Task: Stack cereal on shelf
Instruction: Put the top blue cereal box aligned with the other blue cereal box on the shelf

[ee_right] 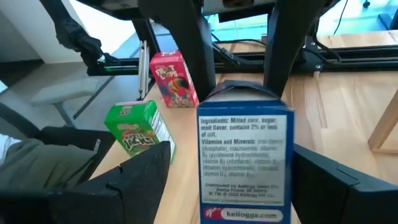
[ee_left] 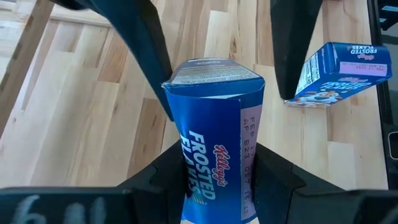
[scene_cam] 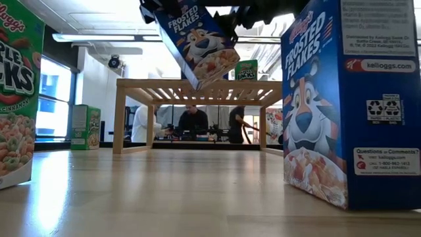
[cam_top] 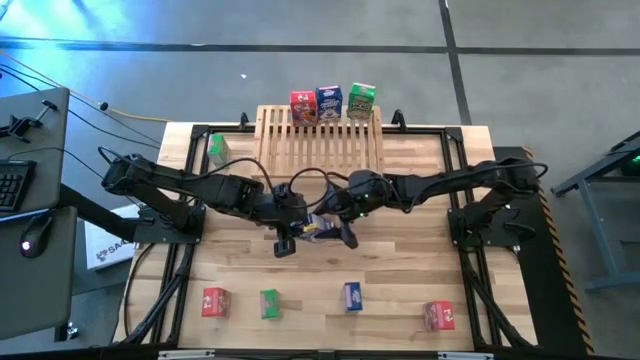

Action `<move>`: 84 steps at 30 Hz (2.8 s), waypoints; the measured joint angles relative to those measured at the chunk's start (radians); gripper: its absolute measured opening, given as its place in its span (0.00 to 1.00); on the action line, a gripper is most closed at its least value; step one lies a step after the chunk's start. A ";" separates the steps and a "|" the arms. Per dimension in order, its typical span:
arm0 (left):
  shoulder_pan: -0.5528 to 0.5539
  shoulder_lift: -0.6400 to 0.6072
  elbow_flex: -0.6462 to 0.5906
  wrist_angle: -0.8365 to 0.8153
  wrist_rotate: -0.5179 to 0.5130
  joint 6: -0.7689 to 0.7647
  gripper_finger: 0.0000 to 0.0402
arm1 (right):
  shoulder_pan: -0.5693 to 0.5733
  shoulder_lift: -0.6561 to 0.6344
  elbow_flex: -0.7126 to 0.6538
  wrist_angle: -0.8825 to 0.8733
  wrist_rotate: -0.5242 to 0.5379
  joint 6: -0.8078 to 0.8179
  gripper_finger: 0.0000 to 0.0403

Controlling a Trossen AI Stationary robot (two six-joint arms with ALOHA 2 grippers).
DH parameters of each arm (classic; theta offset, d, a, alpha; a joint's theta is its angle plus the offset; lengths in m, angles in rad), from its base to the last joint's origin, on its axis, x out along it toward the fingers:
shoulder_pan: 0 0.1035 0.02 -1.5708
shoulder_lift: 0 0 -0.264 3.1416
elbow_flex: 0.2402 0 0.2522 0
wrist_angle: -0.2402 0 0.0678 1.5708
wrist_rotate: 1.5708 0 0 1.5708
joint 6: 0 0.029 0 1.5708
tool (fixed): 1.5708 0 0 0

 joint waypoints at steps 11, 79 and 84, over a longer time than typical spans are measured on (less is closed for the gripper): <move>0.002 0.000 0.000 0.010 0.005 -0.027 0.33 | -0.001 0.017 -0.001 0.019 0.004 -0.018 0.46; -0.188 -0.513 -0.859 1.199 -0.258 0.166 0.16 | -0.578 -0.043 -0.001 0.278 -0.132 -0.229 0.38; -0.188 -0.513 -0.859 1.199 -0.258 0.166 0.13 | -0.598 -0.004 -0.001 0.298 -0.139 -0.227 0.37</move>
